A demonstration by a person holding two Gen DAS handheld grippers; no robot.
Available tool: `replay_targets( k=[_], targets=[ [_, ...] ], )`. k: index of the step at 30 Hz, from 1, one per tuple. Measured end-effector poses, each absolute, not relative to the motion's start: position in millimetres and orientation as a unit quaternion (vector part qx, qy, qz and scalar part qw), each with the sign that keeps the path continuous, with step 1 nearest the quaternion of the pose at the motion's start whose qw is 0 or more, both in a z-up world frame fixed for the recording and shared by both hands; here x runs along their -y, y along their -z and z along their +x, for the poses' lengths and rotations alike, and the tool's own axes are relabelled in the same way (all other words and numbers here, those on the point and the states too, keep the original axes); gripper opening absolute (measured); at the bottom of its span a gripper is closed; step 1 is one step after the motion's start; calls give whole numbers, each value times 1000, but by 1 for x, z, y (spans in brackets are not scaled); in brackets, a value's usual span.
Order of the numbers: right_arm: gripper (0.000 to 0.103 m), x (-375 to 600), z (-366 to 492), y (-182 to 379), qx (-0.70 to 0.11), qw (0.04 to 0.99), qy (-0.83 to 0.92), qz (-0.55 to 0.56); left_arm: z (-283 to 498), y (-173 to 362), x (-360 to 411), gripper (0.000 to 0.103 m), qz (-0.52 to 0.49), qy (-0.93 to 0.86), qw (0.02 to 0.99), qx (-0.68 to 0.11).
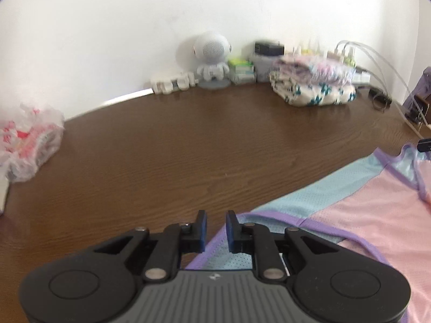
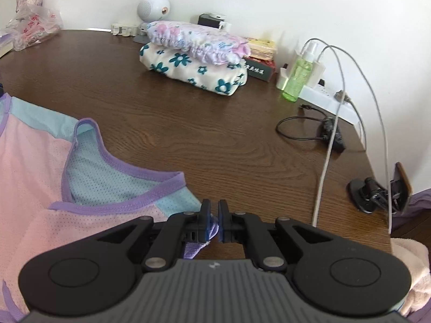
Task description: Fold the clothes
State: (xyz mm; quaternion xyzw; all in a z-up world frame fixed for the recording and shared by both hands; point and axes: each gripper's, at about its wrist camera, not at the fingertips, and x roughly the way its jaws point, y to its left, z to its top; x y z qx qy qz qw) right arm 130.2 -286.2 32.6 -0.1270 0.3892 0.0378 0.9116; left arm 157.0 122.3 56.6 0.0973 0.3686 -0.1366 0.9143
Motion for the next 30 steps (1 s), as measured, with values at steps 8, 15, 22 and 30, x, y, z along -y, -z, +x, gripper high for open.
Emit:
replay_targets(
  k=[8, 15, 22, 30],
  targets=[
    [26, 272, 5, -89, -308, 917, -246, -67, 15, -92, -149, 37, 43, 304, 895, -323],
    [33, 234, -73, -51, -327, 864, -381, -39, -68, -43, -130, 37, 84, 402, 841, -353],
    [33, 221, -83, -29, -343, 862, -365, -77, -66, -23, -152, 37, 60, 371, 852, -366],
    [18, 217, -88, -21, -335, 862, -362, -115, -61, -22, -164, 14, 65, 366, 858, -354]
  ],
)
